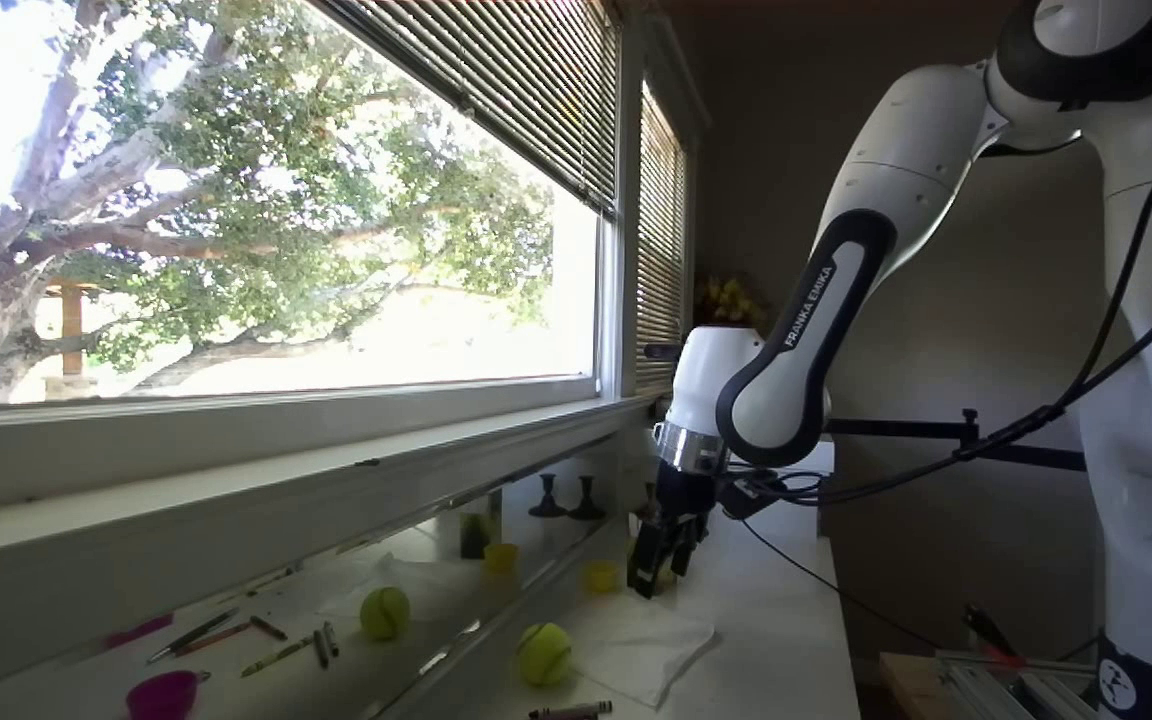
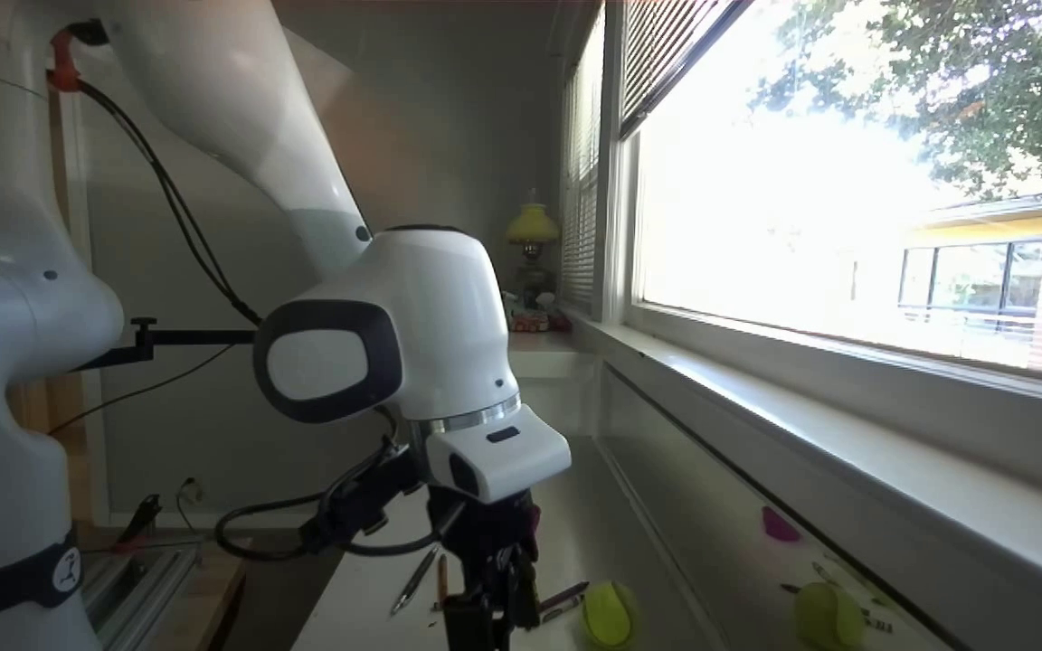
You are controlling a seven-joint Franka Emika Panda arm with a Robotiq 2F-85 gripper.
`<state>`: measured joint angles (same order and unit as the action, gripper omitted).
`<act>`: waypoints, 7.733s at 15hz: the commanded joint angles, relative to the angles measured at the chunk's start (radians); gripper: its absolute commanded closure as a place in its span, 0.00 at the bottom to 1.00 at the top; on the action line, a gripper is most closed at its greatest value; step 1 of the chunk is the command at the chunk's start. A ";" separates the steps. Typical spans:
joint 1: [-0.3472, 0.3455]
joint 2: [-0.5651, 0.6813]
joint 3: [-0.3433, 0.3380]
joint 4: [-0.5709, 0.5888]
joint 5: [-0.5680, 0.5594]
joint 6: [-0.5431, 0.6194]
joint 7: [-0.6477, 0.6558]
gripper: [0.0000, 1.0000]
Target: Use the tissue to wipe the window
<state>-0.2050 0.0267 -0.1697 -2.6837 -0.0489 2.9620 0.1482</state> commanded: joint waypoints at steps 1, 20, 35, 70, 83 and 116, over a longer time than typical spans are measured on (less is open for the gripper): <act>0.003 0.085 0.028 0.027 0.092 0.077 -0.064 0.00; -0.247 0.342 0.254 0.217 0.244 0.130 -0.187 0.33; -0.227 0.347 0.262 0.225 0.219 0.129 -0.219 0.62; 0.301 -0.333 0.157 0.056 0.414 0.262 -0.466 1.00; 0.145 -0.109 0.089 0.139 0.219 0.991 -0.482 1.00; 0.097 0.231 0.051 0.645 0.046 1.098 -0.302 1.00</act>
<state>-0.1259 0.2586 -0.1289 -2.1164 0.0016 4.0831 -0.1648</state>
